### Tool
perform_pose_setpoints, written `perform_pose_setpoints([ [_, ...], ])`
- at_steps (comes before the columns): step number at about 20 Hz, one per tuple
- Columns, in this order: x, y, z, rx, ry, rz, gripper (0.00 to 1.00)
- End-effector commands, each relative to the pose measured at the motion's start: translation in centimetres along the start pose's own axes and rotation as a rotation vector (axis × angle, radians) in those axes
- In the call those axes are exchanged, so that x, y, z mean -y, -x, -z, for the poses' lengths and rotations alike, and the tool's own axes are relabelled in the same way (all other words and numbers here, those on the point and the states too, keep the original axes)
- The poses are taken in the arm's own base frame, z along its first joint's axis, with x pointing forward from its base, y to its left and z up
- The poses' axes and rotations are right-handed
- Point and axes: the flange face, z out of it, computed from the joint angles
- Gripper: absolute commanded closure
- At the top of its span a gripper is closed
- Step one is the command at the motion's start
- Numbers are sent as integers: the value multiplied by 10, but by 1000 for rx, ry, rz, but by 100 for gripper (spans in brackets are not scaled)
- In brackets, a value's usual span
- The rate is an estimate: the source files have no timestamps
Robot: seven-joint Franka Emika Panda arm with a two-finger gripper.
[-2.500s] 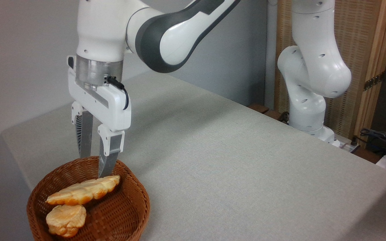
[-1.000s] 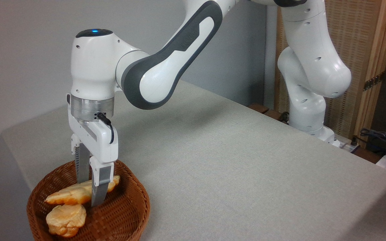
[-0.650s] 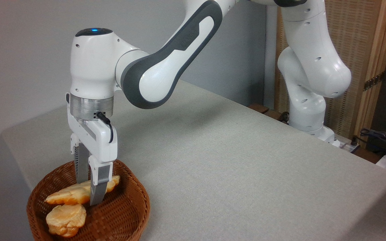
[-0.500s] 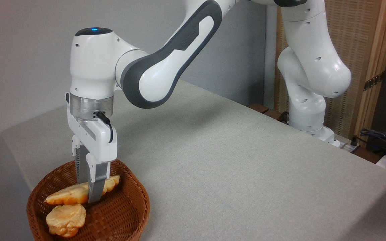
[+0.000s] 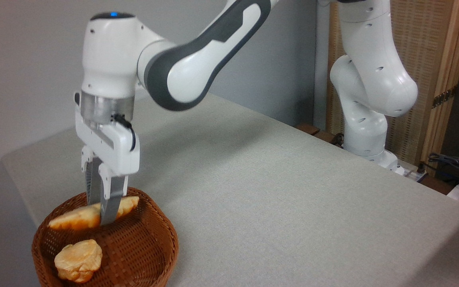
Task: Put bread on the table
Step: 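Lift the bread roll out of the basket and carry it over the table, then lower the bread roll onto the table and open the gripper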
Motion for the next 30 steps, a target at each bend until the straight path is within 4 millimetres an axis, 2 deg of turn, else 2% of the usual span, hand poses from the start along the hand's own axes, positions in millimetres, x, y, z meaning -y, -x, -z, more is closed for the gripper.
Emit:
perform_pose_setpoints([
  [1,1,5,44,22,9,26,46],
  [3,0,11,61,47,27,30,46],
  [7,-15,31,83,140,119,35,46],
  [10,-34,50,86,214,203,40,44],
  [12,-53,57,85,242,239,22,44],
  [16,-84,70,61,299,286,-11,39],
  [17,-87,74,56,311,293,-11,34],
  [18,-90,76,53,319,298,-13,20],
  [19,-94,75,51,323,302,-21,2],
  [23,-105,73,41,343,316,-40,0],
  [30,-103,74,38,352,316,-37,0],
])
